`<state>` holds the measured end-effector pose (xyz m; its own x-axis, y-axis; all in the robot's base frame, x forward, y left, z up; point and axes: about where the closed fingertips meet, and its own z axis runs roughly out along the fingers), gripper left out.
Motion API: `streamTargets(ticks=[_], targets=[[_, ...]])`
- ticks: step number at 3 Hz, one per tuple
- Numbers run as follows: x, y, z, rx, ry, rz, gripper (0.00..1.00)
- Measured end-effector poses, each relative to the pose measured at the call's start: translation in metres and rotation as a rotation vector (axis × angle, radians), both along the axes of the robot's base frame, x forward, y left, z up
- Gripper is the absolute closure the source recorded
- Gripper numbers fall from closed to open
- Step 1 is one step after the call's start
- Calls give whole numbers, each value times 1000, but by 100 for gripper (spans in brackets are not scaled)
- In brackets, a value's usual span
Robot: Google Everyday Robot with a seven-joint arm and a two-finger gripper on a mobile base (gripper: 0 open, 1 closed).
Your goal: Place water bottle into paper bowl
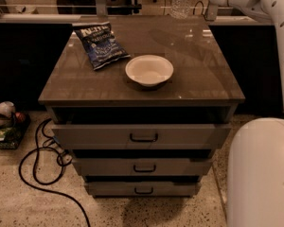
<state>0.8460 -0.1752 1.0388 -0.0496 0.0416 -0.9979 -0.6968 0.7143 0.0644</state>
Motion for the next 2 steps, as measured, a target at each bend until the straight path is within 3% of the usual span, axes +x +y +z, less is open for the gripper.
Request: streamTargets(ticks=[1, 2], targets=[[-44, 3, 26, -38, -8, 27, 100], [-96, -7, 64, -61, -77, 0, 100]])
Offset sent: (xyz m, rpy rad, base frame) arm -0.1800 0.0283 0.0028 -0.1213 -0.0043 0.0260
